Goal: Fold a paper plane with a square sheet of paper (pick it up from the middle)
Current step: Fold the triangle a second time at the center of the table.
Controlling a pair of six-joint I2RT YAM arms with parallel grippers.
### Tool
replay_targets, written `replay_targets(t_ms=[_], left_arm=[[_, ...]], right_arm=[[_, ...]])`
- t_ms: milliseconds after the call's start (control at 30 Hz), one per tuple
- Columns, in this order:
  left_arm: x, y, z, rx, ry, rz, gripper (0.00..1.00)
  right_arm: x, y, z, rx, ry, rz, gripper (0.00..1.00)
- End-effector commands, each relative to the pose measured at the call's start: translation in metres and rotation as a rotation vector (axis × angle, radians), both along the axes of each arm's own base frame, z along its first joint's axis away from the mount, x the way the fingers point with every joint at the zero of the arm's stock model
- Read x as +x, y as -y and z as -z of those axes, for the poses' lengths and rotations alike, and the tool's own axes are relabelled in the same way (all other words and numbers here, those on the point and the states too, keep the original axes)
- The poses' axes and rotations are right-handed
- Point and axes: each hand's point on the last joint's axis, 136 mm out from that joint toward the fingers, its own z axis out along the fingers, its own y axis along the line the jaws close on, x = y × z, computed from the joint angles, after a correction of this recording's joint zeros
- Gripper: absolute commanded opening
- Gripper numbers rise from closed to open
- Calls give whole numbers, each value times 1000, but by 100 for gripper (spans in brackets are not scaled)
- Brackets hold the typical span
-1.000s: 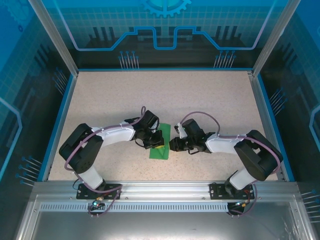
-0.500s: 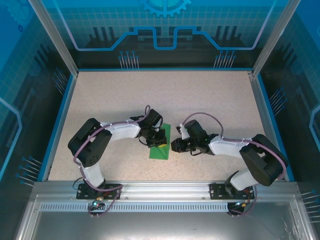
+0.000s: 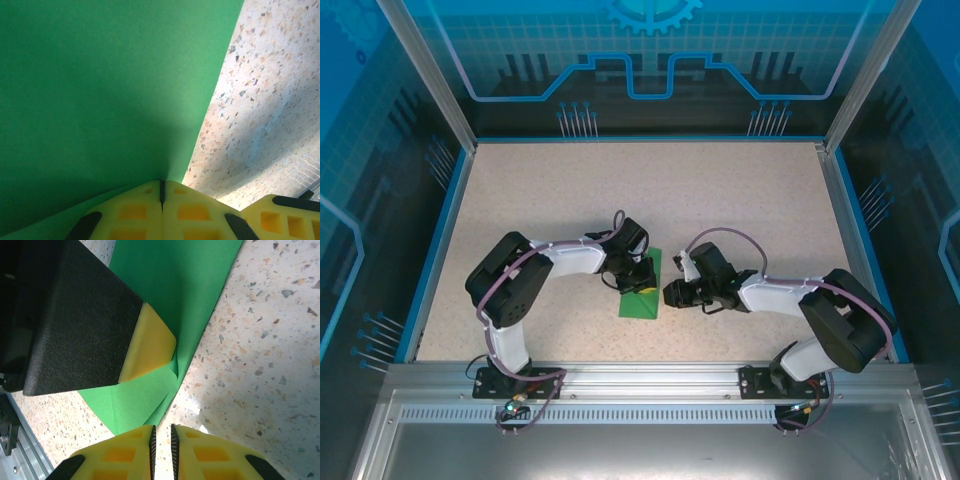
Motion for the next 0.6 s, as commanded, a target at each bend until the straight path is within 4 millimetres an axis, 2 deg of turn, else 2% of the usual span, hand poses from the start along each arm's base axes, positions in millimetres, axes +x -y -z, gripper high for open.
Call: replay_targets(t_ms=[0, 400, 567], left_arm=[[2, 9, -3, -21, 4, 24, 4], [4, 7, 0, -8, 10, 21, 5], [1, 6, 9, 2, -6, 25, 5]], right_arm=[[-7, -3, 5, 1, -16, -23, 18], [-10, -4, 5, -6, -15, -31, 18], [-10, -8, -1, 1, -5, -36, 18]])
